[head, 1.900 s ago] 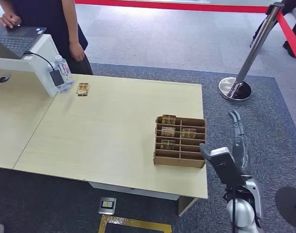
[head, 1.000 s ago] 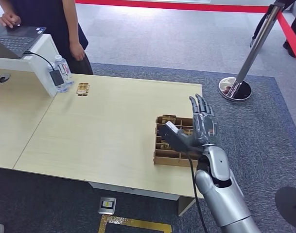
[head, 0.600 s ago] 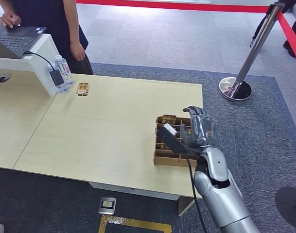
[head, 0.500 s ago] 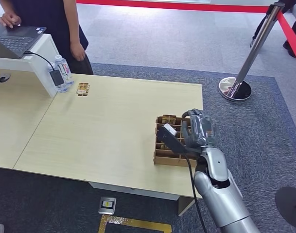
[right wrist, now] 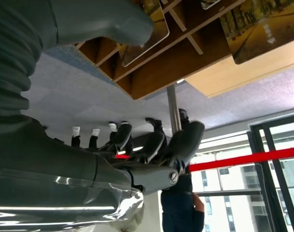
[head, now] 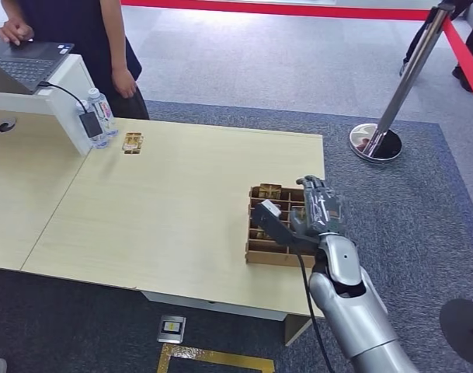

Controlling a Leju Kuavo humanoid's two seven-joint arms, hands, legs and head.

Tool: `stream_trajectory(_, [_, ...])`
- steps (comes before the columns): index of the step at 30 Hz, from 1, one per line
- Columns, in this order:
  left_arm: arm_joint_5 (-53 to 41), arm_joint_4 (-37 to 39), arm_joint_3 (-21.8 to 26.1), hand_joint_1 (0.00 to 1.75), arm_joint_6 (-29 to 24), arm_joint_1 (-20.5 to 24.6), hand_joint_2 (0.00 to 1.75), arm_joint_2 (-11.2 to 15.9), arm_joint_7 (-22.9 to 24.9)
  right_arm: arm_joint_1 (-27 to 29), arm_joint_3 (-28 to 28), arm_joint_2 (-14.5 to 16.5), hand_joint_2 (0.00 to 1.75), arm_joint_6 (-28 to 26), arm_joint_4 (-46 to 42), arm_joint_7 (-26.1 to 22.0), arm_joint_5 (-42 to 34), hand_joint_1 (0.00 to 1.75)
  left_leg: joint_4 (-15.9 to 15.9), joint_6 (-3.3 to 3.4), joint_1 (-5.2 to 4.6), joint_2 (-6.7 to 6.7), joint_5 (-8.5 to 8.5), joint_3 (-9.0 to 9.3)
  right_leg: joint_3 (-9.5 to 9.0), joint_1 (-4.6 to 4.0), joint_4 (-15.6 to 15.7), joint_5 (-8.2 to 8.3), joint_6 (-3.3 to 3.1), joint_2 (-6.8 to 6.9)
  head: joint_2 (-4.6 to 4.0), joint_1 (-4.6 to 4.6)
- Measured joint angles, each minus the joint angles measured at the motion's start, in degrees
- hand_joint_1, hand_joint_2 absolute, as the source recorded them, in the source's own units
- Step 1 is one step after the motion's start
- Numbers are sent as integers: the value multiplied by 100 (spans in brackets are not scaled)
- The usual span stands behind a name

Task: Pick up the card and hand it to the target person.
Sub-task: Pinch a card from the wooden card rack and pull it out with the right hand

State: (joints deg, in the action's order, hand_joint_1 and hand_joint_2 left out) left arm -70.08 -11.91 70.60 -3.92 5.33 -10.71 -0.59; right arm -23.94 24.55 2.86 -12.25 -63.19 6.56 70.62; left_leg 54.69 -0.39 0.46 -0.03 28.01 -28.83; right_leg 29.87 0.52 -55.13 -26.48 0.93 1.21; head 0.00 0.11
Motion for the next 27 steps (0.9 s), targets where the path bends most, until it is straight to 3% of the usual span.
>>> stream_trajectory(5, [-25, 0, 0, 0, 7, 0, 0, 0, 4, -10, -1, -8, 175, -1, 144, 22, 37, 61, 0, 0, 0, 0, 0, 0, 0, 0, 0, 0, 0, 0, 0, 0])
stream_trajectory(9, [-25, 0, 0, 0, 7, 0, 0, 0, 7, -12, -2, -25, 175, 0, 205, 23, 39, 126, 0, 0, 0, 0, 0, 0, 1, 0, 0, 0, 0, 0, 0, -1])
stream_trajectory(10, [-25, 0, 0, 0, 7, 0, 0, 0, 7, -13, -2, -31, 175, 1, 221, 23, 39, 128, 0, 0, 0, 0, 0, 0, 1, 0, 0, 0, 0, 0, 0, -1])
stream_trajectory(11, [-25, 0, 0, 0, 7, -1, 0, 0, 7, -13, -2, -37, 175, 1, 235, 23, 39, 129, 0, 0, 0, 0, 0, 0, 1, 0, 0, 0, 0, 0, 0, -1])
stream_trajectory(15, [-25, 0, 0, 0, 7, 0, 0, 0, 8, -18, -2, -50, 175, 1, 285, 23, 39, 86, 0, 0, 0, 0, 0, 0, 1, 0, 0, 0, 0, 0, 0, -1])
stream_trajectory(27, [-20, 0, 0, 0, 7, -1, 0, 0, 9, -111, -2, -46, 175, 75, 456, 23, 39, 83, 0, 0, 0, 0, 0, 0, 0, 0, 0, 0, 0, 0, 0, -1])
